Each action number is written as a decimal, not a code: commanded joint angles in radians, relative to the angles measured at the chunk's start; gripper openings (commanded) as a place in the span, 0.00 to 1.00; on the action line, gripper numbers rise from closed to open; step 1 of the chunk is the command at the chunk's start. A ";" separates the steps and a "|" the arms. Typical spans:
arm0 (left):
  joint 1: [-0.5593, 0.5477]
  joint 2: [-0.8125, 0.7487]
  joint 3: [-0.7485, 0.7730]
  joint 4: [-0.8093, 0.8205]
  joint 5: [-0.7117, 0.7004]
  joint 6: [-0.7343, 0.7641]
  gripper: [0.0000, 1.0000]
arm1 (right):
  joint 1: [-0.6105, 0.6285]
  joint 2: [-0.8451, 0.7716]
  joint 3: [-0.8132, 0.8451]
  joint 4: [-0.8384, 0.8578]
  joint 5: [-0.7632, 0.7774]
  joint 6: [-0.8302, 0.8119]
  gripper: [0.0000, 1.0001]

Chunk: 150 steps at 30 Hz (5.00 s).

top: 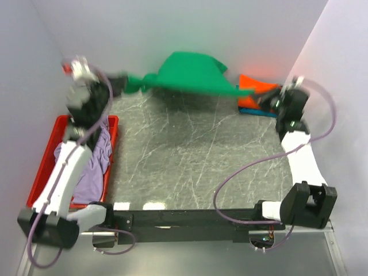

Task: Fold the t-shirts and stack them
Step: Flatten the tshirt out

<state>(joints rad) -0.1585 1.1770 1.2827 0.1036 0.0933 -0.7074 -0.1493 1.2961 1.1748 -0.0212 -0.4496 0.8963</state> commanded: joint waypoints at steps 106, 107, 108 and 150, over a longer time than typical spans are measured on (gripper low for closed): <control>-0.056 -0.245 -0.735 -0.467 -0.345 -0.414 0.01 | 0.057 0.111 -0.692 0.233 0.006 -0.062 0.50; -0.059 -0.226 -0.721 -0.461 -0.340 -0.403 0.01 | 0.057 0.108 -0.692 0.233 0.006 -0.059 0.50; -0.065 -0.179 -0.692 -0.461 -0.349 -0.396 0.01 | 0.057 0.108 -0.689 0.234 0.003 -0.060 0.50; -0.395 -0.011 -0.723 -0.924 -0.623 -0.859 0.01 | 0.050 0.154 -0.685 0.250 -0.011 -0.065 0.50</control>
<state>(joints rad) -0.5426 1.2022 0.5686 -0.7448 -0.5598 -1.5269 -0.0978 1.4460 0.4583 0.2031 -0.4591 0.8402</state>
